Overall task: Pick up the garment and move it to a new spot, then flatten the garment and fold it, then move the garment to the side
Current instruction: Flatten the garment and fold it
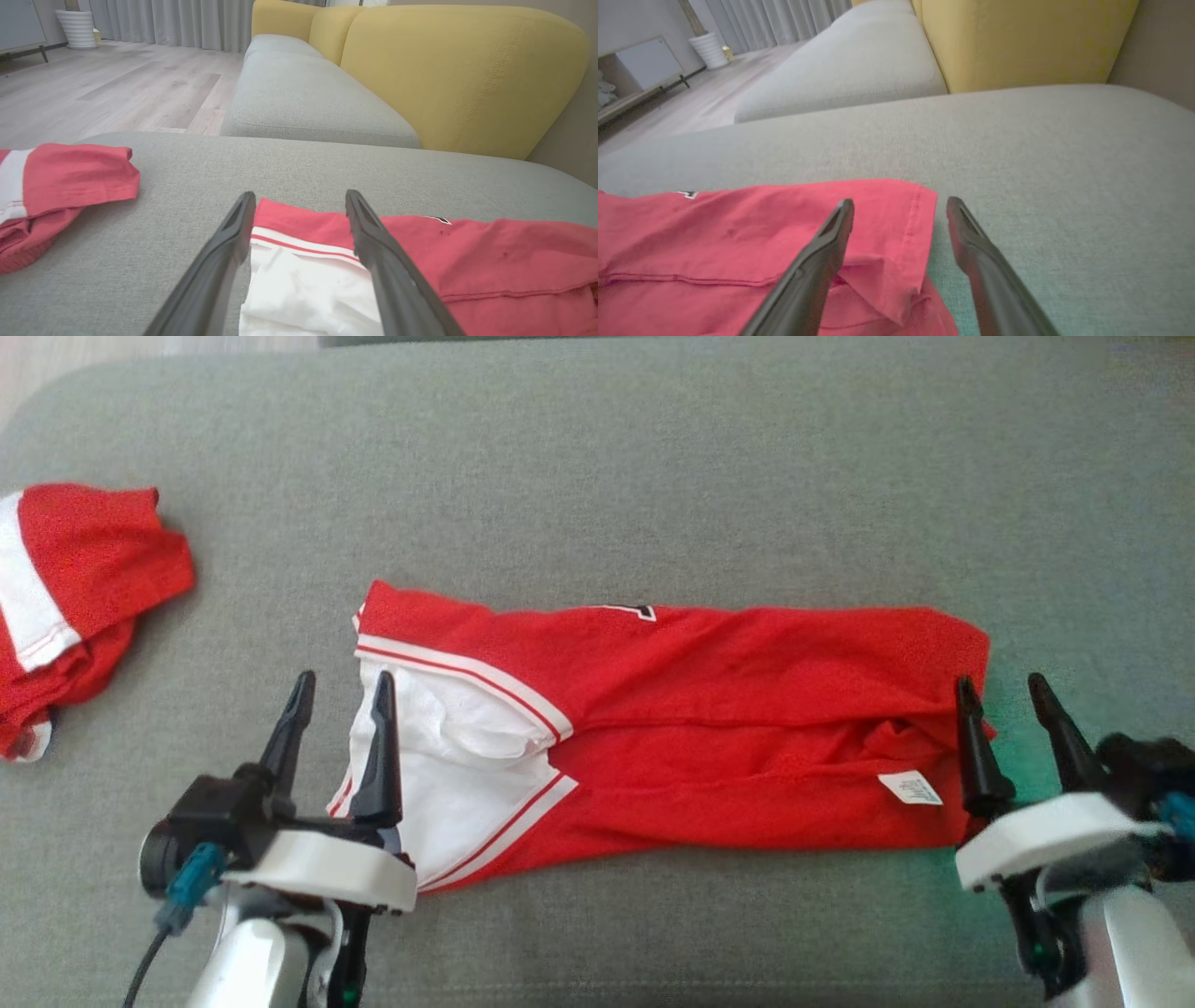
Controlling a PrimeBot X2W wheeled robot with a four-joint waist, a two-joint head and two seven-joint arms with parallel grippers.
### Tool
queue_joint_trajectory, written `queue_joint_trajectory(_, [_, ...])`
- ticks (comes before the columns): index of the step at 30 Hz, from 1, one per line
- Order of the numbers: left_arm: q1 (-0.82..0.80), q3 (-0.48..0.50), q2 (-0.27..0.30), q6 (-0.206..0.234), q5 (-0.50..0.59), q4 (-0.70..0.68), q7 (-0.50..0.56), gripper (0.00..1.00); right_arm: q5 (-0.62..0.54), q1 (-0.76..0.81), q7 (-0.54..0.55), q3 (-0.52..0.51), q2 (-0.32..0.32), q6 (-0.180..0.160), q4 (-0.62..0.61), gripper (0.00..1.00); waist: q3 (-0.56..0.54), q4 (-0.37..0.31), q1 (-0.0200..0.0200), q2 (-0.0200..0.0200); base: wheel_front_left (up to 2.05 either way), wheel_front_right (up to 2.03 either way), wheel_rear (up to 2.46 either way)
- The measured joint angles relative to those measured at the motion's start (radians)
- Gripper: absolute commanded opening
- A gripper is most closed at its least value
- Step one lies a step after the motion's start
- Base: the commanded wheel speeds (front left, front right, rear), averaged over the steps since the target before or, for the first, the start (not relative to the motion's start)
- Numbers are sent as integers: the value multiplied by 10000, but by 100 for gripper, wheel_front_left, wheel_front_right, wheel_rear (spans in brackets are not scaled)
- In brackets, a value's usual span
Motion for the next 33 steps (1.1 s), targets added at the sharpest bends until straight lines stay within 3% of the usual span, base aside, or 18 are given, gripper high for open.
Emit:
queue_joint_trajectory(5, [-205, -144, -142, -96, -82, 203, -81, 100, 69, -441, 769, -94, -130, 0, 1256, 100, 330, 155, 1, 0, 0, 0, 0])
queue_joint_trajectory(14, [-393, -138, -199, -107, -102, 466, -197, 100, 462, -442, 1971, -19, -35, 0, 1289, 100, 622, 231, 1, 0, 0, 0, 0])
queue_joint_trajectory(15, [-393, -132, -199, -107, -105, 479, -234, 100, 491, -422, 2142, 15, -33, -2, 1210, 68, 633, 218, 1, 0, 0, 0, 0])
queue_joint_trajectory(16, [-394, -125, -199, -127, -138, 491, -267, 100, 512, -402, 2303, 48, -29, -2, 1097, 15, 648, 200, 1, 0, 0, 0, 0])
queue_joint_trajectory(17, [-396, -123, -199, -169, -142, 514, -265, 100, 514, -362, 2428, 77, -21, -2, 1001, 0, 658, 183, 1, 0, 0, 0, 0])
queue_joint_trajectory(25, [-527, -50, -199, -144, -142, 639, -276, 100, 506, 153, 2734, -90, 219, 2, 169, 0, 655, 23, 1, 0, 0, 0, 0])
queue_joint_trajectory(33, [-543, 35, -176, -48, -142, 642, -278, 100, 407, 87, 2692, -1473, -109, 6, -322, 0, 603, -154, 1, 0, 0, 0, 0])
